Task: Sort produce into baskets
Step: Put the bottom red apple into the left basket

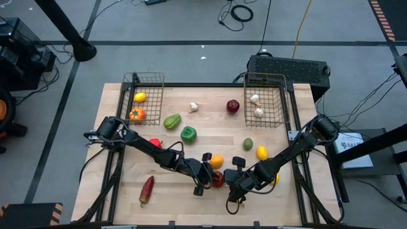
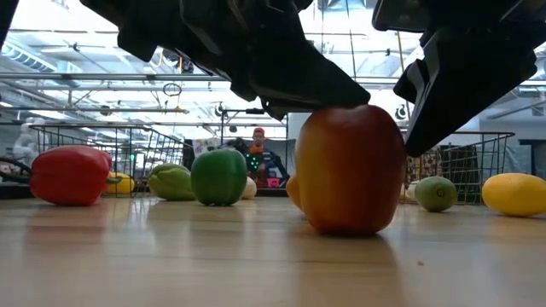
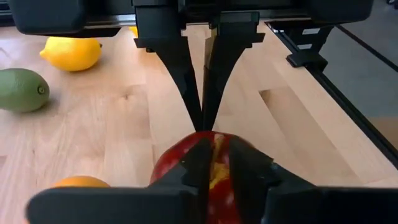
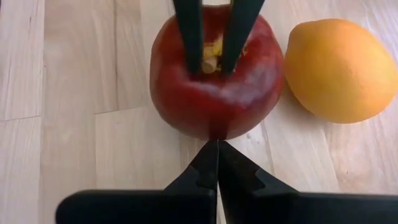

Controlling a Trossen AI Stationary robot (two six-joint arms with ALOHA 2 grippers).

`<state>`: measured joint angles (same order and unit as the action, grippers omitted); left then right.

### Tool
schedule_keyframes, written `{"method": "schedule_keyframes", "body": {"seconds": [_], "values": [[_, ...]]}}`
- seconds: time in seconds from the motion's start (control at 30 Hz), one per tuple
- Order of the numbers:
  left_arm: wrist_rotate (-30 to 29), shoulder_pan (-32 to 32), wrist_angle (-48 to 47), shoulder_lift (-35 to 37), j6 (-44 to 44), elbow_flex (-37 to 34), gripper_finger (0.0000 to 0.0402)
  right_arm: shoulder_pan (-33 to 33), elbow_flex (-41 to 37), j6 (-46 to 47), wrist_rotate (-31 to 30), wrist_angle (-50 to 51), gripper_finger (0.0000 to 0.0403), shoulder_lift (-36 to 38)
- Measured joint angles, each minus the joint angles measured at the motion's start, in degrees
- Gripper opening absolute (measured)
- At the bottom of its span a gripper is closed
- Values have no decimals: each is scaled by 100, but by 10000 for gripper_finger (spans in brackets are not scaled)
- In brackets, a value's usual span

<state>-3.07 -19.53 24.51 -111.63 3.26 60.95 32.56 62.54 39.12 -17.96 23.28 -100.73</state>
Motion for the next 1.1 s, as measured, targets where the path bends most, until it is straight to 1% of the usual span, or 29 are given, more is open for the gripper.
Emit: {"method": "schedule_keyframes", "body": {"seconds": [0.1, 0.2, 0.53, 0.67, 0.83, 0.97, 1.1], "values": [[-7, 2, 11, -4, -67, -2, 31, 0, 0, -20, -2, -9, 0, 0], [-9, 2, 13, -4, -67, -4, 19, 0, 0, -21, -15, -31, 0, 0], [31, 2, -96, 95, -78, -11, 17, 13, -1, -82, -15, -38, 0, 0], [64, 2, -415, 383, -80, -13, 16, 13, 0, -82, -20, -6, 0, 0], [63, 2, -978, 910, -88, -13, 16, 6, -1, -82, -53, 5, 0, 0], [-292, 7, -1775, 1504, -130, -9, 16, 4, 0, -92, -348, -7, 0, 4], [-1094, 72, -3004, 2271, -219, -11, 16, 4, 107, -341, -607, 10, 0, 96]]}}
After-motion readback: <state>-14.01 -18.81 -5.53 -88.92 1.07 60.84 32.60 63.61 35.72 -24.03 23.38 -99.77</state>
